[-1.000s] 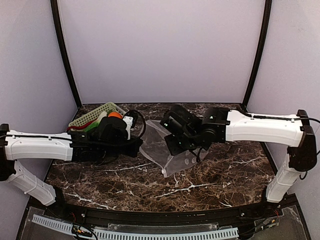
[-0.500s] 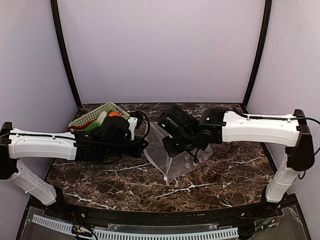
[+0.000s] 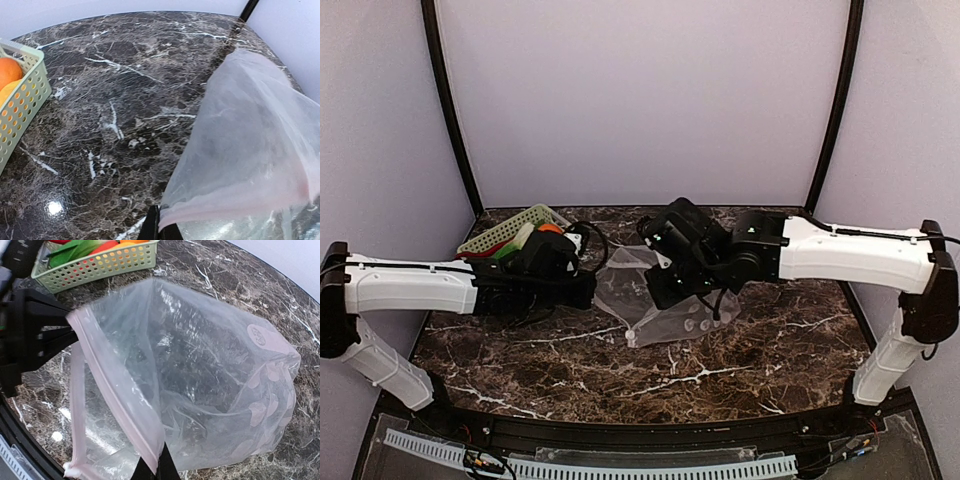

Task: Place the food in the zip-top bag and seal the zipper
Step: Open the zipper food storage bag at the center of the board.

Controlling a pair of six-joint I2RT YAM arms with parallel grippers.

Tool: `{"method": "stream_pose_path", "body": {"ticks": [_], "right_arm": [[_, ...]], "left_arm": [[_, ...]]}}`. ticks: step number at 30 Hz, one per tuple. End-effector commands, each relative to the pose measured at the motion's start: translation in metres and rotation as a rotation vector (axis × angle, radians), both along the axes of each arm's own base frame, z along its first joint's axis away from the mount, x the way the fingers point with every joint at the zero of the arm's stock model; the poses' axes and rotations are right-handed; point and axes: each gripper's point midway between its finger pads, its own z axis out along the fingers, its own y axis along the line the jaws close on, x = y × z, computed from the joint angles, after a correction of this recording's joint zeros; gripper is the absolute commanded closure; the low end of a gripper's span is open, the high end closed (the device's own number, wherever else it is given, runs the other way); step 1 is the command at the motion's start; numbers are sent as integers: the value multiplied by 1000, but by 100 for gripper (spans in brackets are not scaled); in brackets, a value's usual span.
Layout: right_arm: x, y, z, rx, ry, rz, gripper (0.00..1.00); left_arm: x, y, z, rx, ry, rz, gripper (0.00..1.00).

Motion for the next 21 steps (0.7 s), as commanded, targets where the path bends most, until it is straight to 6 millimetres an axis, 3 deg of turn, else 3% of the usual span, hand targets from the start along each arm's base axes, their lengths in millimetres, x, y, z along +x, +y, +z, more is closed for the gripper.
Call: {"method": "stream_pose_path", "body": {"ticks": [1,8,12,13,15,18,21], "right_arm": [[-8,12,40,139,-8,82,100],[-3,10,33,160,37,35,100],[6,-1,28,147,45,-35,100],[8,-3,26,138,46,-48,100],[14,-8,21,107,46,-82,100],[20,-14,11,53,46,-119,100],[24,-16,7,16,45,-141,100]], "left_arm": [[3,15,-22,55,46,22,99],[3,-1,-6,32,35,-58,95],[-7,-13,8,-43,41,-133,71],[-9,-17,13,-64,36,-149,58],[-18,-23,23,-110,37,-204,43],[-42,-34,38,-189,69,-336,24],[-55,-30,45,-204,124,-359,17]]}}
